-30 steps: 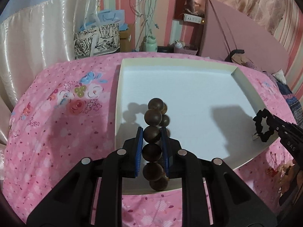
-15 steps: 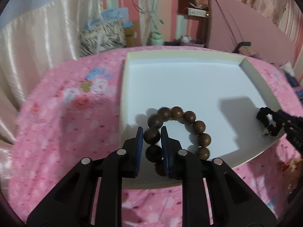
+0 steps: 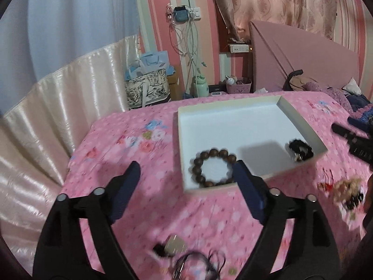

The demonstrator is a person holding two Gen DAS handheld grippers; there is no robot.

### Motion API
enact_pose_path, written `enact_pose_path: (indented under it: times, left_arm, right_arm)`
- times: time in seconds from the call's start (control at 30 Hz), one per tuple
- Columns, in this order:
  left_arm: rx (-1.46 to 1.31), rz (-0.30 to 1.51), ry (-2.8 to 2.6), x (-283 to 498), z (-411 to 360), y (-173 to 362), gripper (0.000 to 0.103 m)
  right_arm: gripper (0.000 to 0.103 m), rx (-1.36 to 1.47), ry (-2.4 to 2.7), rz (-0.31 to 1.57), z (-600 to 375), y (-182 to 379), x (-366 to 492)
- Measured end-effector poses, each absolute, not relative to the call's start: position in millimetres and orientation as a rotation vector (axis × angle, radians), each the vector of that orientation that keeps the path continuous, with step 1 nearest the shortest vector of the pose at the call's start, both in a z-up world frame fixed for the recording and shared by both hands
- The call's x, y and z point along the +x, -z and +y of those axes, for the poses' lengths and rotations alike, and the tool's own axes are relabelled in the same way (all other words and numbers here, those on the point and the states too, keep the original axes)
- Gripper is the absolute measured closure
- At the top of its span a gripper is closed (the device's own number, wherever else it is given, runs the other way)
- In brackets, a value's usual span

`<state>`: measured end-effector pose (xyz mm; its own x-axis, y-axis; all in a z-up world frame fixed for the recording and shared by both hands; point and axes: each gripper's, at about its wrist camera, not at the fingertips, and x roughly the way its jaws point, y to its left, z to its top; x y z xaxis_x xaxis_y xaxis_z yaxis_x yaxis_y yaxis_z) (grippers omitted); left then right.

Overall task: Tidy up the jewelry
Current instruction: 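Withdraw both tools from the tray toward the remaining jewelry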

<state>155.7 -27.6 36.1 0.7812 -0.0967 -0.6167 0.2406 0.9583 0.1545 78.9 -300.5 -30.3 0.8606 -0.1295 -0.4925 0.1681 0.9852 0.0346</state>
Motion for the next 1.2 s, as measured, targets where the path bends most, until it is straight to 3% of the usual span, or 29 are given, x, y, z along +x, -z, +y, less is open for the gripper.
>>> enact_pose_path:
  times: [0.1, 0.7, 1.2]
  left_arm:
    - [0.220, 0.642, 0.169, 132, -13, -37, 0.006]
    - [0.095, 0.702, 0.198, 86, 34, -14, 0.003]
    - [0.057, 0.764, 0.139, 115, 45, 14, 0.003]
  right_arm:
    - [0.011, 0.058, 0.193, 0.459, -301, 18, 53]
    - [0.011, 0.143, 0.308, 0.563, -330, 52, -4]
    - [0.011, 0.070, 0.269, 0.566, -282, 55, 33]
